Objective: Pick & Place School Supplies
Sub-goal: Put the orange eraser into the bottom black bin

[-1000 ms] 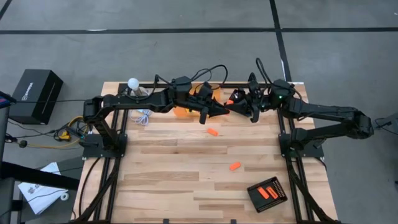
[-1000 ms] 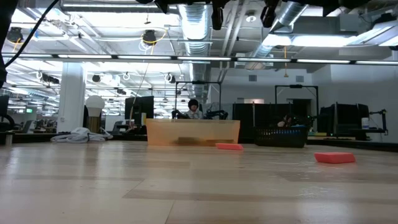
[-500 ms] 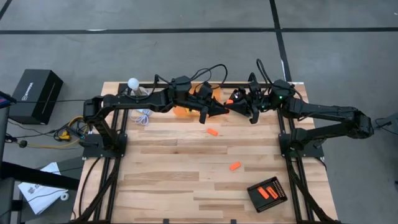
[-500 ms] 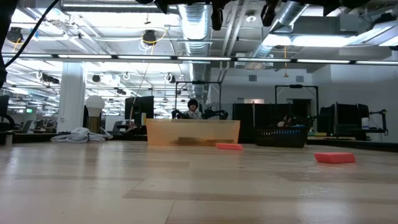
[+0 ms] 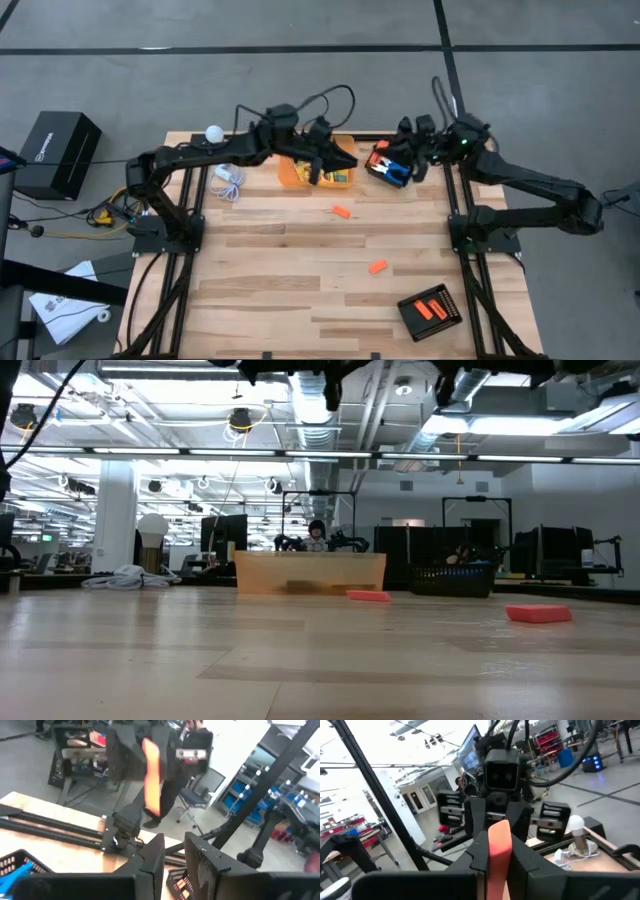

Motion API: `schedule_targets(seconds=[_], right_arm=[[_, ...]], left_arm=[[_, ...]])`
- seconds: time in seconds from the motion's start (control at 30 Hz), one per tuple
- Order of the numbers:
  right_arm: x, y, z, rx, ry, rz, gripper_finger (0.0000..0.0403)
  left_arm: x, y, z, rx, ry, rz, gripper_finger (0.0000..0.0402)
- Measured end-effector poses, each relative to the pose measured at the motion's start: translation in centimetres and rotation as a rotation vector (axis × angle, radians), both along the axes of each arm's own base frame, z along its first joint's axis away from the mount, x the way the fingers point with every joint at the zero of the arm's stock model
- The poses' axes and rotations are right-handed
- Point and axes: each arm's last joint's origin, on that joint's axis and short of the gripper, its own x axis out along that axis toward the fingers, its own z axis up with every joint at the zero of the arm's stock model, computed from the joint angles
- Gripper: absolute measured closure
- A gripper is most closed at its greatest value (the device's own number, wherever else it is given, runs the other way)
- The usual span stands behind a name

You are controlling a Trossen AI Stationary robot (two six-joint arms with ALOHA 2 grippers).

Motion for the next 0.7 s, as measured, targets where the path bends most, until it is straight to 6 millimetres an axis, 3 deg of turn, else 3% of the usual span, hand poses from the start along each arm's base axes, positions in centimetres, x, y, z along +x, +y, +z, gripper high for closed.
schedule_targets(seconds=[0.17,0.27,0.5,0.7], right_arm=[[-2.6,0.3,1.9,-0.015,0.069,0.014,0.0378],[-3.9,1.1,1.8,0.005,0.192,0.031,0.0378],[-6.8,4.9,-0.5,0.161,0.508,0.195,0.0378],[-7.8,8.3,-2.6,0.307,0.745,0.352,0.0378]], left_arm=[[-2.3,1.7,0.1,0.07,0.116,0.043,0.0314],[-3.9,2.8,0.4,0.09,0.169,0.079,0.0306],[-5.1,4.2,0.2,0.117,0.219,0.129,0.0306],[-4.4,4.3,-0.7,0.107,0.245,0.119,0.0306]])
